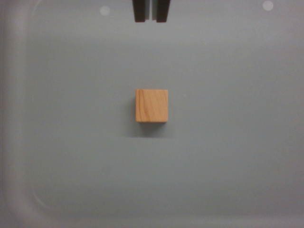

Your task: Push wooden cube

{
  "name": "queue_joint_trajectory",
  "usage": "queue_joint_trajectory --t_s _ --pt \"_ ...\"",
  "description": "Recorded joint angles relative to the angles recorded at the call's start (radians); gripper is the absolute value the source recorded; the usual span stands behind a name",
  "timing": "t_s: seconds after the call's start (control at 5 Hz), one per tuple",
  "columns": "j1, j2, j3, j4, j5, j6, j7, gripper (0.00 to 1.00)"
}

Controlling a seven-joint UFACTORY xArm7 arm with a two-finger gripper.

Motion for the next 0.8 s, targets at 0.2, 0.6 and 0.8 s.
queue_joint_trajectory --t_s 0.2,0.6,0.8 --pt "-0.0012 0.01 -0.001 -0.028 0.0027 -0.038 -0.003 0.0" --pt "-0.0025 0.021 -0.001 -0.059 0.0055 -0.078 -0.006 0.0" --pt "-0.0025 0.021 -0.001 -0.059 0.0055 -0.078 -0.006 0.0"
